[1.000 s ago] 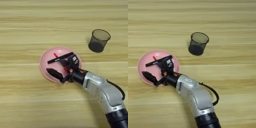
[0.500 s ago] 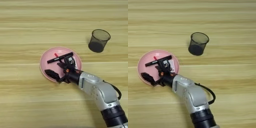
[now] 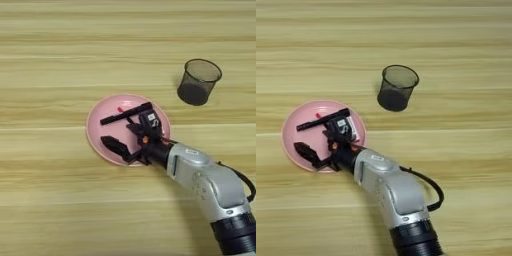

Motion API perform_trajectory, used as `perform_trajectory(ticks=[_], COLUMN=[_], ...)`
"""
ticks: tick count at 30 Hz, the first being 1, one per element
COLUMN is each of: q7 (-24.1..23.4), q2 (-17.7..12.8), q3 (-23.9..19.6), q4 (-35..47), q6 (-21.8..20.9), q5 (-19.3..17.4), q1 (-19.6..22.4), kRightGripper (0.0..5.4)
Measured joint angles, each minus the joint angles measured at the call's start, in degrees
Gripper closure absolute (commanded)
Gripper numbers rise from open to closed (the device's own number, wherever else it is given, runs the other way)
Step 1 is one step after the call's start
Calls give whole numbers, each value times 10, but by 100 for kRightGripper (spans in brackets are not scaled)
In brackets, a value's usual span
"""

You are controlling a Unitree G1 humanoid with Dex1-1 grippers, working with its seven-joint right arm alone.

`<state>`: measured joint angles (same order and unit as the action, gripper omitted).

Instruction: Move the objects on the table

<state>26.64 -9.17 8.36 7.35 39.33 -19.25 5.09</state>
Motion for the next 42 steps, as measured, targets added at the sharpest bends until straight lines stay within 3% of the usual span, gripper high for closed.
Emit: perform_trajectory(ticks=[14, 27, 42], q7=[-2, -12, -14], q2=[-30, -64, -87], q3=[-28, -71, -114], q4=[9, 52, 76], q6=[3, 49, 56], q5=[2, -3, -5], q1=[-15, -45, -77], kRightGripper=[4, 4, 4])
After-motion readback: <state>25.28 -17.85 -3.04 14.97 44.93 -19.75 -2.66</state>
